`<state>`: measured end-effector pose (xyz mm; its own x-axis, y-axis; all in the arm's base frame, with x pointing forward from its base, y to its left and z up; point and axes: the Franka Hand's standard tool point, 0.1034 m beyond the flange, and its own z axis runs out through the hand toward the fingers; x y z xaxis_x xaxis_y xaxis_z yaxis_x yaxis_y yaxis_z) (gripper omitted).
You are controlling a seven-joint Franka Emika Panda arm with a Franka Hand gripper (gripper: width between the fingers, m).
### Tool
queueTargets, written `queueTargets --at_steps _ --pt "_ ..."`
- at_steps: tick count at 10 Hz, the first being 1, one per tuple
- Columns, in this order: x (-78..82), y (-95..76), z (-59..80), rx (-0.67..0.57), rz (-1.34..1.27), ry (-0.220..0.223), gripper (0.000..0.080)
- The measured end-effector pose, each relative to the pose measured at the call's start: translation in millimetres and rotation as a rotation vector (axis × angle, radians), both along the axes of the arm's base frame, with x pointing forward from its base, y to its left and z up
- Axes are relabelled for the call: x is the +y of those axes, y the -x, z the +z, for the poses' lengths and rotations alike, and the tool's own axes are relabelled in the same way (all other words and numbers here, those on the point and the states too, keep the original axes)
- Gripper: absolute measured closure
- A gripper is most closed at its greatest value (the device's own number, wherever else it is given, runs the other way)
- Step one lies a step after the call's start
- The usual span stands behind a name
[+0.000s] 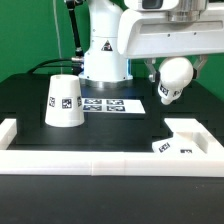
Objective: Assemble lamp
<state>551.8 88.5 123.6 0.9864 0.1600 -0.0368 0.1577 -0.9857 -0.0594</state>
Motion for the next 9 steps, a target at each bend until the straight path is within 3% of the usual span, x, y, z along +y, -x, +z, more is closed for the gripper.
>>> queueTargets --at_steps 1,3,5,9 --pt "-1.1 1.2 -2.5 -0.044 -0.001 -0.002 0.0222" --pt "-6.7 -9.4 -11.3 -0.246 0.070 -0.009 0.0222" --pt "-6.3 -22.3 4.7 -0.407 0.100 -0.007 0.0222" --pt "-7.2 -22.1 1.6 -0.447 0.099 -0.006 0.0222"
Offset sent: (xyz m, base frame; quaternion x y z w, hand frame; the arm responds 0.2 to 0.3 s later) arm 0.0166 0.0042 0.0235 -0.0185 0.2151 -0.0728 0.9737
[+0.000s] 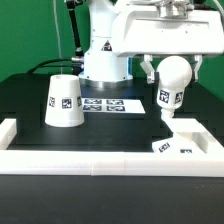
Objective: Assemble lamp
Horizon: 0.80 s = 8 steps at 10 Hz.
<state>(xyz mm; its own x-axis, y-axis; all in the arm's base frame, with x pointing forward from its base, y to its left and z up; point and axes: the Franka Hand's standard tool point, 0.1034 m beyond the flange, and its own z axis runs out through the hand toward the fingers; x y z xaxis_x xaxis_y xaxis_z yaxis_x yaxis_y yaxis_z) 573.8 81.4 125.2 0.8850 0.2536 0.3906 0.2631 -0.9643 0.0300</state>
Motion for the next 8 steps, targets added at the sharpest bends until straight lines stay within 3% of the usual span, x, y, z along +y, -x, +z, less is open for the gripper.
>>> queueTargets --at_steps 2,5,7,8 --pt "1.3 -0.4 3.3 -0.003 0.002 0.000 0.0222" --pt "5.3 -6.8 20.4 0.003 0.009 -0.001 0.0222" --pt "8.8 -22.7 31.6 0.000 0.009 -0.006 0.0222" --pt "8.3 -21.0 29.0 -0.001 0.009 -0.005 0.0222"
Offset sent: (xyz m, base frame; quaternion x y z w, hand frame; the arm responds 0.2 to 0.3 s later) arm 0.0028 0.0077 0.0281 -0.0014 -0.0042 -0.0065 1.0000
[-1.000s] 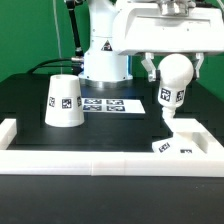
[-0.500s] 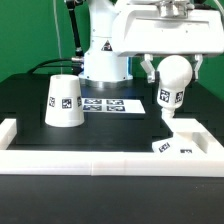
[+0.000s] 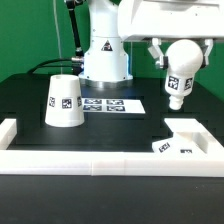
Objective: Assemble lamp
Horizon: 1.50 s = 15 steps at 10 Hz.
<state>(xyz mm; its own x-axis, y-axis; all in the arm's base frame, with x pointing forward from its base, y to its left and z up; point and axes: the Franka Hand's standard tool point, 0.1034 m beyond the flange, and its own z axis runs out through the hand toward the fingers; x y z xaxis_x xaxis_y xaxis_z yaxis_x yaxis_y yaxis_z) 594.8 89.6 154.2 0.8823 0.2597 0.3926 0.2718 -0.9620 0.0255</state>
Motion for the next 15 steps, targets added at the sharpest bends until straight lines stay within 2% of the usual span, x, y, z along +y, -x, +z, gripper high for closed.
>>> queueTargets --at_steps 3,5,9,13,15 --pt "1.1 -0.7 -0.8 0.000 0.009 0.004 0.0222" --pt "5.3 -15.2 3.6 -0.055 0.013 -0.001 0.0222" --pt "4.8 -14.9 1.1 -0.076 0.013 -0.002 0.0222" --pt "7.5 -12.0 -15.1 -0.081 0.025 0.002 0.0222" --pt "7.9 -15.0 -18.9 -0.088 0.030 0.003 0.0220"
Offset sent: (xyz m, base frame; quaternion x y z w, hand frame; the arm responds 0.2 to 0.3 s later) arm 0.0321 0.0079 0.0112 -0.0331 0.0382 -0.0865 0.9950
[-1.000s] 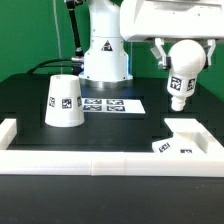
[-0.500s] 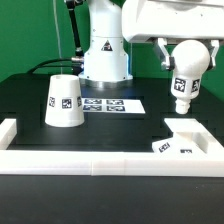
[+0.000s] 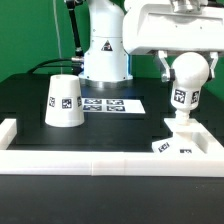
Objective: Assemble lamp
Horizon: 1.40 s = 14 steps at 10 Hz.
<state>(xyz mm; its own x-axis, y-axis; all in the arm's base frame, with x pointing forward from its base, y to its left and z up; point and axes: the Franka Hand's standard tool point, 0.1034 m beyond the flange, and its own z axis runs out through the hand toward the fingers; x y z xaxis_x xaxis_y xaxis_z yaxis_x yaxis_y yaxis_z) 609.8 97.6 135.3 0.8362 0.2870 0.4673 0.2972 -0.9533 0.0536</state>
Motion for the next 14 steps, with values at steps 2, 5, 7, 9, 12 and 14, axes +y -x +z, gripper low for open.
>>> queueTargets --at_steps 2,5,7,9,12,14 --pt "1.0 -1.5 -0.5 -0.008 0.001 -0.001 0.0220" --pt "3.6 -5.2 -1.9 -0.043 0.002 -0.006 0.0220" --pt "5.2 -5.8 -1.2 -0.042 0.004 -0.007 0.0220" --pt "7.0 -6.7 2.3 -0.046 0.007 -0.007 0.0220" --pt "4.5 -7.0 1.3 -0.082 0.002 -0.010 0.0220" --pt "5.1 -4.5 2.0 -0.130 0.002 -0.014 0.0220"
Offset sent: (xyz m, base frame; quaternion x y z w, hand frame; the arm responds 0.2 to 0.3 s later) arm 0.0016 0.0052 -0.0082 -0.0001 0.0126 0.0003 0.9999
